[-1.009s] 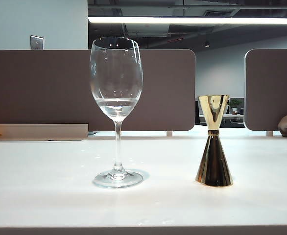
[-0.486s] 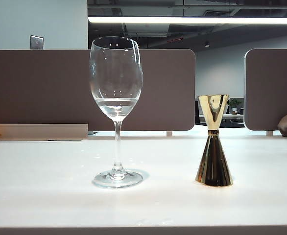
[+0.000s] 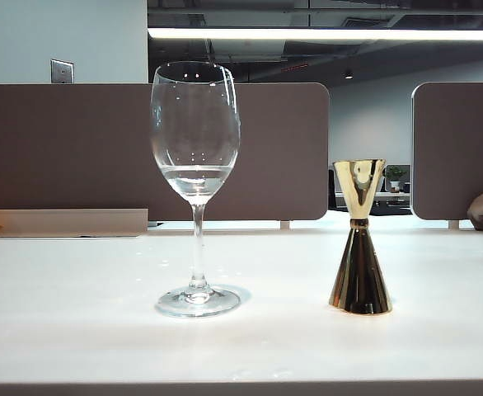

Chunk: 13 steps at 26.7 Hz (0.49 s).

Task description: Pick up the jigger and pour the water inside into the glass.

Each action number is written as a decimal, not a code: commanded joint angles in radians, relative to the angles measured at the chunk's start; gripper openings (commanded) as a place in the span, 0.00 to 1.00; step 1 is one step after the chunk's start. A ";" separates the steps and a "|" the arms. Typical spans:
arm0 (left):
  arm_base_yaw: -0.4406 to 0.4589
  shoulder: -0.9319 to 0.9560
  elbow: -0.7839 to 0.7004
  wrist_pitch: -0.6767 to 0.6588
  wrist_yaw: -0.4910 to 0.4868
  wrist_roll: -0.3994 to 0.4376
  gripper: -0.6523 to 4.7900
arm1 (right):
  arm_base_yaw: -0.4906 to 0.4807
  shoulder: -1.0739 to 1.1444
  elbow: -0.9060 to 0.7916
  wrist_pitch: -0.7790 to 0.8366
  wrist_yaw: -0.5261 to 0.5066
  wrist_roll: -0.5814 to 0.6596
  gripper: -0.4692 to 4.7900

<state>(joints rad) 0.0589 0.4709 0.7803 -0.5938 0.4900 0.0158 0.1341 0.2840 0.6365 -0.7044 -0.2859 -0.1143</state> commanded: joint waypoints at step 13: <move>-0.441 0.100 -0.004 -0.038 -0.196 0.082 0.11 | 0.262 0.442 -0.025 0.195 0.048 -0.107 0.07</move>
<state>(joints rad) -0.3656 0.5674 0.7780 -0.6319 0.3328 0.0944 0.3706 0.7170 0.6140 -0.5350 -0.2657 -0.2146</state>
